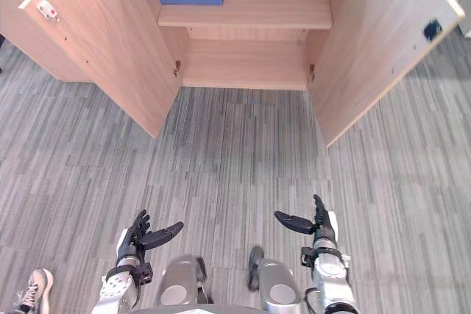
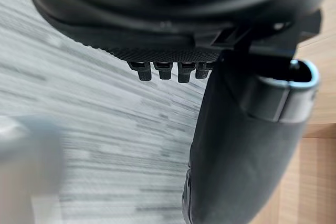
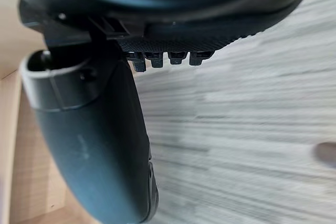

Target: Walk over to the cabinet, pick up the folder, carry it to the office cabinet, place the folder inside the office cabinet, then close the office cabinet door

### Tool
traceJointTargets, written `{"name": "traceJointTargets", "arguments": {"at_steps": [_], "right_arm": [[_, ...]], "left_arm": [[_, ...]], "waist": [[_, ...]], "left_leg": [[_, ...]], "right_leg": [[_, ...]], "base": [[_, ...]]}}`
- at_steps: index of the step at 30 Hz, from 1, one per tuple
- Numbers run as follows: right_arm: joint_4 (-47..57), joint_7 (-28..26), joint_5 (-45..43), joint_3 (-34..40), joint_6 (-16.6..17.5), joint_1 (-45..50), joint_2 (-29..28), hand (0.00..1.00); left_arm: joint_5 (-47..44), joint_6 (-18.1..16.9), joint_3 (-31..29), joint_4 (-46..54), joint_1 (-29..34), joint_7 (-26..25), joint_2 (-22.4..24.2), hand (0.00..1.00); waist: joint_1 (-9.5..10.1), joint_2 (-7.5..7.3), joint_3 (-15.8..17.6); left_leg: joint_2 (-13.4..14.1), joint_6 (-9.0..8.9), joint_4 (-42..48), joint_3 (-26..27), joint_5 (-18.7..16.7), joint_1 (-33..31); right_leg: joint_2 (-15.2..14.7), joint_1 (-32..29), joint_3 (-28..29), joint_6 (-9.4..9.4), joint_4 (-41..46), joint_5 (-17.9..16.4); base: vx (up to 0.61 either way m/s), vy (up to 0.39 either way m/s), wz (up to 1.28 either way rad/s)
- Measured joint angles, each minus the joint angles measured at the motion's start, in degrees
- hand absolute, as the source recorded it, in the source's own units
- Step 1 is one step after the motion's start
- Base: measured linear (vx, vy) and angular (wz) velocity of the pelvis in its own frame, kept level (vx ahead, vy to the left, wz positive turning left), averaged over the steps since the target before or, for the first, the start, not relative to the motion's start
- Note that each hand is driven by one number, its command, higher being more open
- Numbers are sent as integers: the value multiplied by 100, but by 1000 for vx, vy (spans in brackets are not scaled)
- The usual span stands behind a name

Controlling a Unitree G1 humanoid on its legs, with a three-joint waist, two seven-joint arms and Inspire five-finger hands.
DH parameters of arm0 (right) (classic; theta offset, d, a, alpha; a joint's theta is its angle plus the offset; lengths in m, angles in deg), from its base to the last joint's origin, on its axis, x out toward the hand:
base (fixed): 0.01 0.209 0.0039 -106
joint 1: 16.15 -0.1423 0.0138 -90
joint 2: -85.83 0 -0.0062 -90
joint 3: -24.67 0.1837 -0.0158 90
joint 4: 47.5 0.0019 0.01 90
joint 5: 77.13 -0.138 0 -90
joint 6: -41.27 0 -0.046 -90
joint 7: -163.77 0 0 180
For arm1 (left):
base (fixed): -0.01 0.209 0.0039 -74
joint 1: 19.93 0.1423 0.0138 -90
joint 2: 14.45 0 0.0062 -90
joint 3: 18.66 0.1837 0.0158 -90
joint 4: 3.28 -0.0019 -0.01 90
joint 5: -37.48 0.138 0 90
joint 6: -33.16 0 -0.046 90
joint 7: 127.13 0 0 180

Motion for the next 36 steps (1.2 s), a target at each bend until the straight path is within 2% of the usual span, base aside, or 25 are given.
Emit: {"name": "traceJointTargets", "arguments": {"at_steps": [2,3,4,5,7,8,9,10,11,13,15,16,17,18,19,20,23,24,27,30,31,32,33,34,36], "right_arm": [[-43,12,-10,43,23,-102,35,100],[-203,46,-9,98,8,-147,48,100],[-305,69,-9,113,-23,-177,11,100],[-305,72,-8,133,-32,-160,32,100],[-343,69,-4,186,-49,-63,24,100],[-354,69,-3,207,-48,-17,3,100],[-398,69,13,233,-52,23,-29,100],[-452,57,50,221,-56,38,-50,100],[-518,43,59,171,-74,15,-76,100],[-496,22,64,36,-82,48,-124,100],[-563,-6,81,-58,-82,68,-123,100],[-585,-13,99,-66,-82,72,-120,100],[-599,-19,113,-84,-85,102,-116,100],[-582,-20,133,-87,-83,204,-113,100],[-675,-14,199,-72,-89,285,5,100],[-776,-8,209,-51,-143,192,67,100],[-663,-6,206,71,-148,267,60,100],[-463,2,202,71,-173,490,3,100],[-142,28,158,95,-138,649,-43,100],[-148,30,152,245,-120,520,-73,100],[-160,29,152,303,-122,494,-83,100],[-163,32,153,416,-123,492,-89,100],[-172,32,153,489,-127,506,-83,100],[-288,50,147,603,-157,491,-188,100],[-277,61,147,598,-162,671,-190,100]], "left_arm": [[1,22,-14,-7,14,28,21,100],[1,39,-54,-31,32,15,22,100],[0,43,-75,-110,-48,-10,-31,100],[0,39,-73,-104,-112,-38,-21,100],[7,31,-72,-72,-190,-56,-25,100],[7,31,-68,-80,-178,-58,-27,100],[11,31,-60,-101,-168,-56,-34,100],[13,34,-49,-136,-181,-60,-67,100],[34,39,-6,-216,-194,-85,-134,100],[73,37,44,-241,-174,-98,-198,100],[110,37,62,-347,-286,-91,-253,100],[109,37,60,-385,-311,-91,-245,100],[110,32,58,-396,-308,-92,-256,100],[111,32,77,-392,-276,-79,-287,100],[123,49,89,-511,-301,-86,-183,100],[146,77,89,-568,-292,-63,-115,100],[227,85,68,-571,-301,-64,1,100],[223,88,61,-368,-217,-72,120,100],[220,88,70,-22,-109,-69,201,100],[217,85,60,115,-132,-81,219,100],[218,88,61,162,-130,-83,220,100],[218,93,62,274,-105,-84,237,100],[218,94,63,344,-81,-84,254,100],[219,130,56,505,-75,-95,177,100],[223,136,58,1055,33,-103,142,100]], "waist": [[125,-4,-11],[215,-16,-41],[160,-178,-106],[120,-188,-140],[43,-249,-172],[39,-287,-194],[-18,-312,-208],[-82,-317,-205],[-181,-303,-207],[-283,-263,-226],[-305,-166,-197],[-335,-140,-212],[-426,-155,-235],[-434,-245,-292],[-419,-126,-310],[-388,-1,-432],[-424,11,-414],[-326,25,-413],[-118,-39,-451],[-77,-8,-478],[-79,6,-491],[-88,73,-527],[-104,144,-564],[-107,24,-587],[-91,-98,-655]], "left_leg": [[-354,-127,-2185,-248,502,-155],[-507,198,-2934,-357,1797,-27],[-679,550,-2751,-329,1685,-34],[-744,600,-2645,-334,1519,-55],[-888,710,-2146,-223,784,219],[-955,714,-2145,-195,631,407],[-1075,743,-2234,-208,353,835],[-1134,763,-2358,-233,216,1155],[-1164,790,-2563,-283,105,1597],[-1115,790,-3049,-382,99,2246],[-880,786,-3327,-460,101,2759],[-812,777,-3332,-501,96,2818],[-716,640,-3358,-554,69,2960],[-742,384,-3385,-556,-42,3110],[-587,19,-3356,-637,-270,3348],[-417,-140,-3191,-677,-168,3239],[-247,-405,-1742,-739,304,2829],[169,-502,238,-716,435,2039],[355,-348,717,-406,174,1288],[242,-289,-979,-249,168,1061],[130,-289,-1659,-305,277,1129],[4,-206,-2643,-401,863,1243],[-3,-121,-2980,-443,1195,1282],[-131,59,-3184,-406,1203,1426],[-309,99,-3454,-363,1231,1582]], "right_leg": [[-80,347,270,188,-360,-62],[-135,635,521,449,-442,-245],[-379,690,543,539,-376,-313],[-467,644,573,552,-231,-305],[-668,457,771,620,1023,-302],[-753,353,798,748,1563,-259],[-895,-24,845,1335,2880,174],[-996,-481,847,1522,3977,493],[-1045,-1040,778,1049,5029,132],[-995,-1687,437,839,5191,-263],[-739,-2220,78,539,4018,-525],[-657,-2334,39,562,3480,-516],[-504,-2412,37,647,2139,-188],[-479,-2390,157,589,1014,496],[-375,-2321,172,283,941,1450],[-245,-2367,165,176,1112,1230],[-246,-1971,51,112,1237,731],[-140,-1234,-84,35,846,619],[-92,-690,-46,-12,413,569],[-94,-296,51,70,96,565],[-97,-281,99,105,83,548],[-62,-276,160,206,88,489],[2,-270,179,260,89,455],[-94,-246,210,331,95,411],[-273,-203,236,457,84,327]], "base": [[656,135,-87],[639,198,-61],[662,204,-29],[643,231,19],[635,237,0],[606,203,-5],[598,184,3],[678,152,12],[435,43,12],[530,-19,19],[599,-117,28],[558,-180,51],[562,-195,56],[695,-250,60],[674,-216,26],[552,-187,11],[492,-212,21],[429,-193,27],[351,-118,-10],[267,10,-19],[278,94,-22],[212,105,-19],[292,188,-5],[221,154,7],[171,101,10]]}}
